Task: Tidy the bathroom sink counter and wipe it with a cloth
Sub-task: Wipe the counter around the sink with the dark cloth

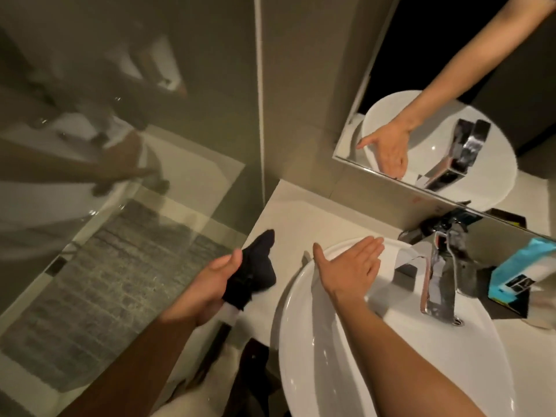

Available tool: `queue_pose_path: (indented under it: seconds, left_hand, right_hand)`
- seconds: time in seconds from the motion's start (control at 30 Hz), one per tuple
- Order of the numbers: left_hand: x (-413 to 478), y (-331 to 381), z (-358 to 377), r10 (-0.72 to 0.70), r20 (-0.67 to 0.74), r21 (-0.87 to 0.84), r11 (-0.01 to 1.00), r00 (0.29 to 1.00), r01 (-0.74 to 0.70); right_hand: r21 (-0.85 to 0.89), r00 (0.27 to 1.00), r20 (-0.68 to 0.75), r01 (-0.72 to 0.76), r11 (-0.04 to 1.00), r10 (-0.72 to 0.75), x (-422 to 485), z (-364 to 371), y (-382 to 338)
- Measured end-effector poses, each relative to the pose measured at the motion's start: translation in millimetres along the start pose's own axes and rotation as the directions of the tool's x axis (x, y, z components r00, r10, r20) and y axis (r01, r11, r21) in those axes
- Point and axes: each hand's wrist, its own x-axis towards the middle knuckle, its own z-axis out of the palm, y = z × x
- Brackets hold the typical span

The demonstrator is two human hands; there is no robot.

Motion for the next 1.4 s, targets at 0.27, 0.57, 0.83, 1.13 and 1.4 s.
queue_pose_path:
  seconds: [0.27,0.57,0.83,1.13,1.4]
  left_hand:
    - [153,70,127,0.319,0.478,0.452,0.709,0.818,-0.541]
    - [259,9,199,-0.145,0.917,0.265,-0.474,0.372,-0.839]
    - [264,4,180,-0.122,0.925,0.259,-0.493,0.36,-0.831]
    - [240,-8,128,-0.066,0.893,0.386,-0.398,0.446,-0.832]
    - [198,-28,83,0.06,0.815,0.565,-0.3,0.576,-0.769]
  right_hand:
    - [-0.018,0.999,-0.027,-0.021,1.0,0.021,3,1,-2]
    - [-0.025,0.996,-0.076,-0.05,0.998,0.048,13,10,1]
    - [-0.032,0.996,-0.06,-0.07,0.997,0.068,9,8,0]
    - [-0.048,0.995,-0.072,-0.069,0.996,0.065,9,9,-3]
    - [-0.078,0.998,-0.052,-0.05,0.996,0.046,8,10,-1]
